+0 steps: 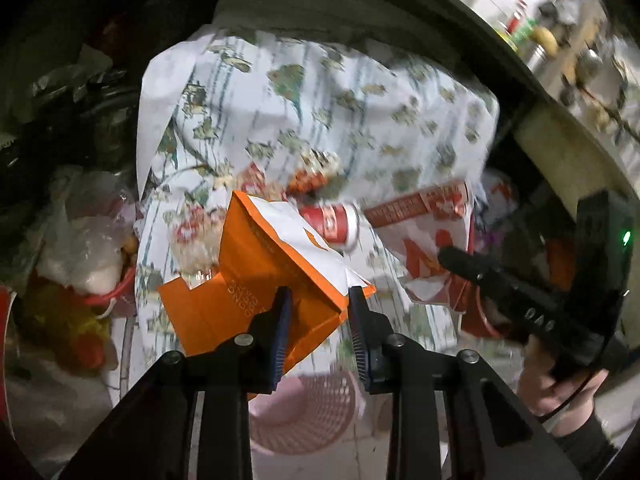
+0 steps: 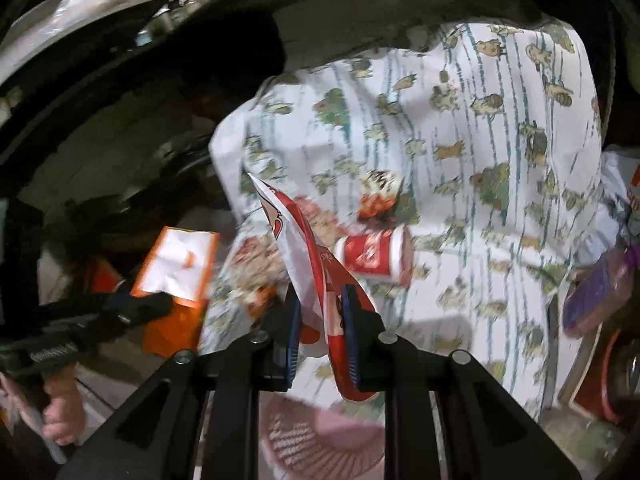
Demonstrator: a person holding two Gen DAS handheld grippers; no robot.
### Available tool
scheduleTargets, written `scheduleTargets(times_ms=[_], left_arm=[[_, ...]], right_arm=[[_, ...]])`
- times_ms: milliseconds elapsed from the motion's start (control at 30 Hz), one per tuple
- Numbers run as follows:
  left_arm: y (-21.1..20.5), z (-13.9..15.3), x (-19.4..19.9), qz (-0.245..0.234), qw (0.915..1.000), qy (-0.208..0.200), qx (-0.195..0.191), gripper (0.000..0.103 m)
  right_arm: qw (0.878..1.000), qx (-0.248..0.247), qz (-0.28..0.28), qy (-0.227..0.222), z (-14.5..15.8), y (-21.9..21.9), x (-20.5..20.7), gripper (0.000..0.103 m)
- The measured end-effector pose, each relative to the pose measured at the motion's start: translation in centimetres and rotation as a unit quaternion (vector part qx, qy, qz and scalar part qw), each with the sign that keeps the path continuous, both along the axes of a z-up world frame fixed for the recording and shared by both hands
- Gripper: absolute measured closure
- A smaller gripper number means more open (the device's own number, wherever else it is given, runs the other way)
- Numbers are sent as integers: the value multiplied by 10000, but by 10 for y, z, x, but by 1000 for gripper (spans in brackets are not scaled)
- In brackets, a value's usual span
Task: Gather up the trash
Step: 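Carry the orange bag and red-white wrapper down into the pink basket and release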
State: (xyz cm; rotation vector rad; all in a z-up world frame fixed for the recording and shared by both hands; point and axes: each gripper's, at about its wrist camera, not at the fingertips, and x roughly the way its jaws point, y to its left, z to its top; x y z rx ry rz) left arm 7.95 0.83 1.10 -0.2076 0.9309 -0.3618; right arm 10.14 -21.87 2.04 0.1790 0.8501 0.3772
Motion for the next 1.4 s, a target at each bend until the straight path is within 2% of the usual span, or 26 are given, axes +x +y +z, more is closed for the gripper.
scheduleTargets(times_ms=[100,200,333,467,533,633,767,900,1033,1067,1100,1167,1267,1400], left_arm=[[-7,-3,-25,10,9994,-160,300,73],[-11,-19,-39,-59,9999,154,13,73],[-17,-44,-48,-75,9990,386,-190,73],[-20,-75,-47,-236,9963,756,-339,73],[-22,-90,-46,-311,9941,990,-301,73],[-24,-102,-47,-381,9926,1136,-192,73],[-27,-117,-45,-472,9891,1387,-175,73],[-33,-126,-44,-558,9869,1512,-18,73],[-33,-128,-40,-489,9875,1498,15,72],[-32,-127,-38,-469,9879,1482,11,64],[-32,-126,-38,-439,9885,1450,10,50],[-28,-119,-37,-318,9910,1296,61,42],[-21,-106,-35,-141,9945,1007,233,41],[-7,-84,-36,214,9974,509,463,34]], right_arm=[[9993,250,3,277,-2,0,-22,84],[9980,369,-138,494,-18,0,-43,84],[9934,498,-255,1003,-58,-2,-61,84],[9878,486,-173,1471,-94,-3,-64,84],[9829,595,-113,1738,-109,-6,-63,84],[9755,707,-147,2077,-129,-11,-59,84],[9678,727,-140,2407,-148,-12,-55,84],[9658,592,-109,2524,-158,-8,-54,82],[9663,512,-89,2523,-159,-5,-52,81],[9662,517,-88,2524,-160,-5,-51,81],[9661,526,-82,2525,-160,-5,-51,81],[9663,533,-53,2519,-159,-3,-50,75],[9680,531,27,2453,-155,1,-50,65],[9729,420,142,2268,-148,7,-52,62]])
